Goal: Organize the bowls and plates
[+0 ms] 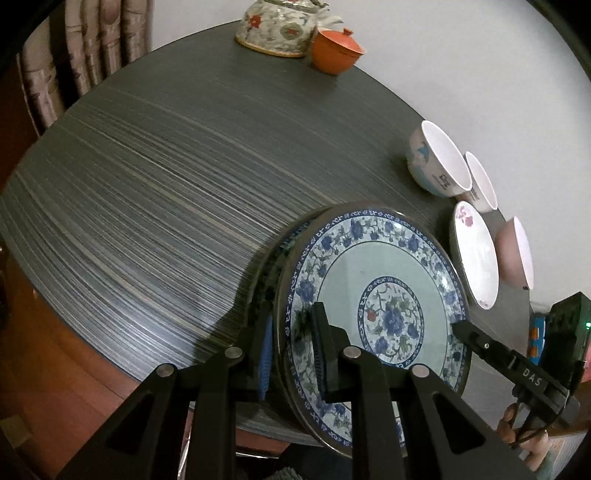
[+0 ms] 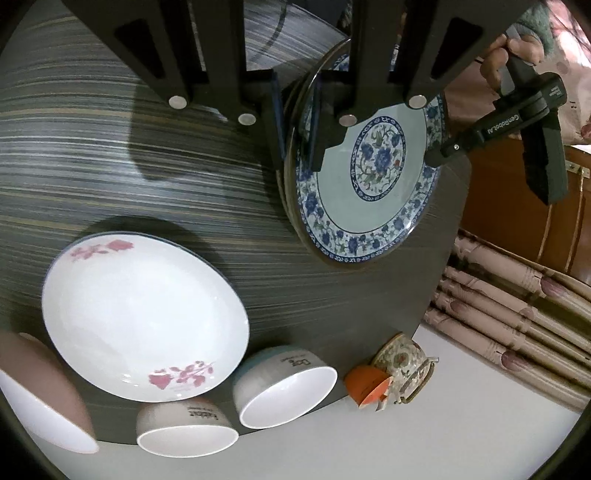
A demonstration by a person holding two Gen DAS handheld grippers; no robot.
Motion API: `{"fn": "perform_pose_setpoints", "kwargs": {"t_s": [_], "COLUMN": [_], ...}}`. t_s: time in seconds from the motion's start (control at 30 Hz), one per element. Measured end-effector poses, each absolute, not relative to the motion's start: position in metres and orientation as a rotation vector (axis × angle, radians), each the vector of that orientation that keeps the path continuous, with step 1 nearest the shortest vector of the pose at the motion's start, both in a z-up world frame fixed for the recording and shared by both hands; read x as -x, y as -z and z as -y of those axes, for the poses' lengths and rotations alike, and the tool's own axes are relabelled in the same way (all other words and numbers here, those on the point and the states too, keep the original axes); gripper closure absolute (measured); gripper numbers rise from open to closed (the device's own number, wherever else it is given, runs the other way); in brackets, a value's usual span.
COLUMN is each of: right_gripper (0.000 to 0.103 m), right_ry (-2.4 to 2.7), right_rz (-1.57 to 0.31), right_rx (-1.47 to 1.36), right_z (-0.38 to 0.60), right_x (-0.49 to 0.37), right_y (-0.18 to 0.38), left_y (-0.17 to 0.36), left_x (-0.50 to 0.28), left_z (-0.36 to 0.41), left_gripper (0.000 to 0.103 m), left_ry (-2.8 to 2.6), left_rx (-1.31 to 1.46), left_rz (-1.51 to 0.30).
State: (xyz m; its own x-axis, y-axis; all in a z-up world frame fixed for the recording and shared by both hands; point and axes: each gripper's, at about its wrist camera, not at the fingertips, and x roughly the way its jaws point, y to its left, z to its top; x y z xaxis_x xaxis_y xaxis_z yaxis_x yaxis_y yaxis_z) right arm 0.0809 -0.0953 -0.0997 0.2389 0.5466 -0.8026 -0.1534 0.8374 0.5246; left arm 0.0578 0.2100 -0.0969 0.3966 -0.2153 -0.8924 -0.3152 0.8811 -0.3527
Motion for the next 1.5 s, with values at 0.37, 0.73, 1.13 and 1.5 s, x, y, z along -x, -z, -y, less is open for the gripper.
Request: {"fn": "perform_pose_setpoints", "kwargs": {"t_s": [0.37, 0.73, 1.13, 1.5], "right_gripper": [0.09, 0.087, 0.086, 0.086], "right_ry": [-0.481, -0.446, -0.434, -0.422], "right_rz": [-1.243, -1.24, -1.257, -1.273], "right_rx": [-0.349, -0.293, -0.281, -0.289], "right_z": [0.088, 0.08, 0.073, 0.072], "right_x": [-0.081, -0.08, -0.084, -0.082], "right_y": [0.103, 0.103, 0.107, 0.113], "left_y": [0.105, 0.106, 0.106, 0.106], "left_x": [-0.059, -0.062, -0.063, -0.064], "left_z": [-0.216, -0.21, -0.199, -0.187], "left_gripper": [0.087, 0.083, 0.067, 0.061], "left_ry": [-0.061, -0.059, -0.074, -0.082], "left_rx": [0.517, 0.473, 0.412, 0.329], "left_rz": [-1.169, -1.171, -1.174, -1.167]}}
